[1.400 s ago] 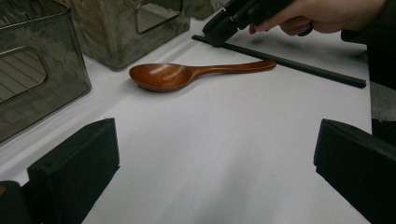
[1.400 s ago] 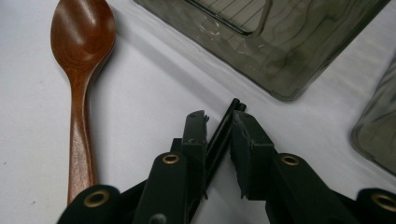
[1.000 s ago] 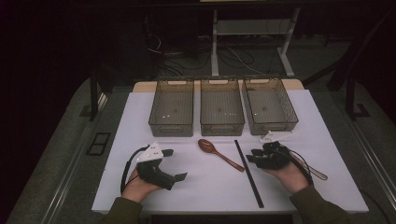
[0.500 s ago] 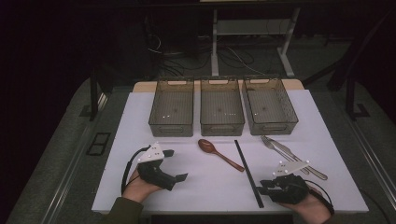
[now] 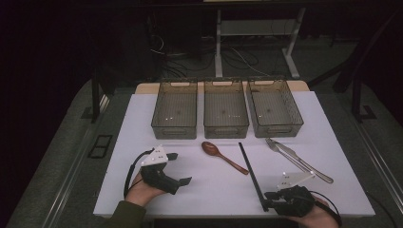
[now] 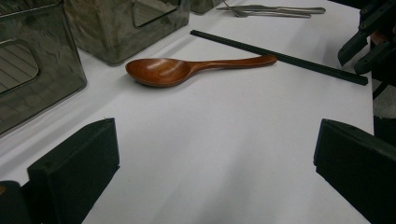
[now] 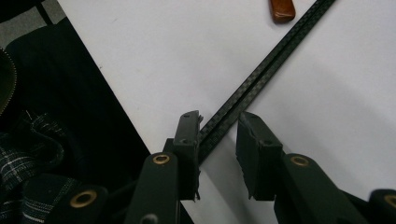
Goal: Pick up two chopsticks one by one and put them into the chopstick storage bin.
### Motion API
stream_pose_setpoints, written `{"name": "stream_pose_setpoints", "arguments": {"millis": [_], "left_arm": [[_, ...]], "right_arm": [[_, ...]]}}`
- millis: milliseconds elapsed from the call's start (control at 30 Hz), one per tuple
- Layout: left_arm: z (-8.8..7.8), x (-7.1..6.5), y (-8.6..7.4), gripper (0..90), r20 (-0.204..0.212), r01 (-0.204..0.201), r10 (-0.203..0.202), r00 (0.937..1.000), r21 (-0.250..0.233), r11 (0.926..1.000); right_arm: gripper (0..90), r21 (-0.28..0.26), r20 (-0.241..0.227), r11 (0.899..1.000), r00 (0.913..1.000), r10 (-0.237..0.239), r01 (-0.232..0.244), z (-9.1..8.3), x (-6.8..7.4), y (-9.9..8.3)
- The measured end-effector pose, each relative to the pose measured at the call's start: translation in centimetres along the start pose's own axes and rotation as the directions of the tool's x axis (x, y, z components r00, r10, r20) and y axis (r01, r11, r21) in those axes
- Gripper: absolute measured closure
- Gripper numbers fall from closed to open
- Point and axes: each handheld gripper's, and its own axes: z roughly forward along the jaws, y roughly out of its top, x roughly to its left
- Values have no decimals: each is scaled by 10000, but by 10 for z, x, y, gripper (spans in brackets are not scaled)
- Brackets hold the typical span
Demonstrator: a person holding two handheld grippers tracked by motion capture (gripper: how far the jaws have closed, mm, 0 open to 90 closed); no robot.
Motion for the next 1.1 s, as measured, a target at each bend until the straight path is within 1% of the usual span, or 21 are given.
{"name": "stream_pose_setpoints", "arguments": {"millis": [400,467,500,567,600,700,833,900,967,1000,1033,1100], "left_arm": [[-1,0,0,0,11,-22,22,10000,9,10000],[-1,0,0,0,11,-25,25,10000,7,10000],[-1,0,0,0,11,-22,22,10000,10,10000],[0,0,0,0,17,-16,16,10000,7,10000],[0,0,0,0,20,-13,13,10000,5,10000],[0,0,0,0,23,-17,17,10000,6,10000],[-1,0,0,0,28,-42,42,10000,22,10000],[-1,0,0,0,37,-29,29,10000,11,10000],[-1,0,0,0,44,-36,36,10000,16,10000],[-1,0,0,0,52,-46,46,10000,26,10000],[0,0,0,0,51,-22,22,10000,4,10000],[0,0,0,0,52,-42,42,10000,15,10000]], "right_arm": [[705,276,-2,9996,10000,-56,56,3,0,-1],[711,317,85,9995,10000,-44,41,3,0,-1],[718,334,219,9994,9997,-52,45,2,-1,-1],[723,327,217,9994,9997,-67,60,2,-2,-1],[735,387,322,9992,9995,-65,53,1,-2,-1],[740,424,357,9991,9993,-56,40,1,-2,-1],[746,468,530,9989,9986,-1,-24,0,-4,-1],[754,492,720,9987,9973,107,-143,-2,-7,-2],[758,493,781,9986,9968,142,-181,-2,-9,-3],[763,440,945,9986,9952,263,-306,-4,-12,-3],[766,455,1052,9985,9942,241,-290,-5,-14,-4],[772,456,1145,9982,9929,330,-385,-6,-17,-5]]}}
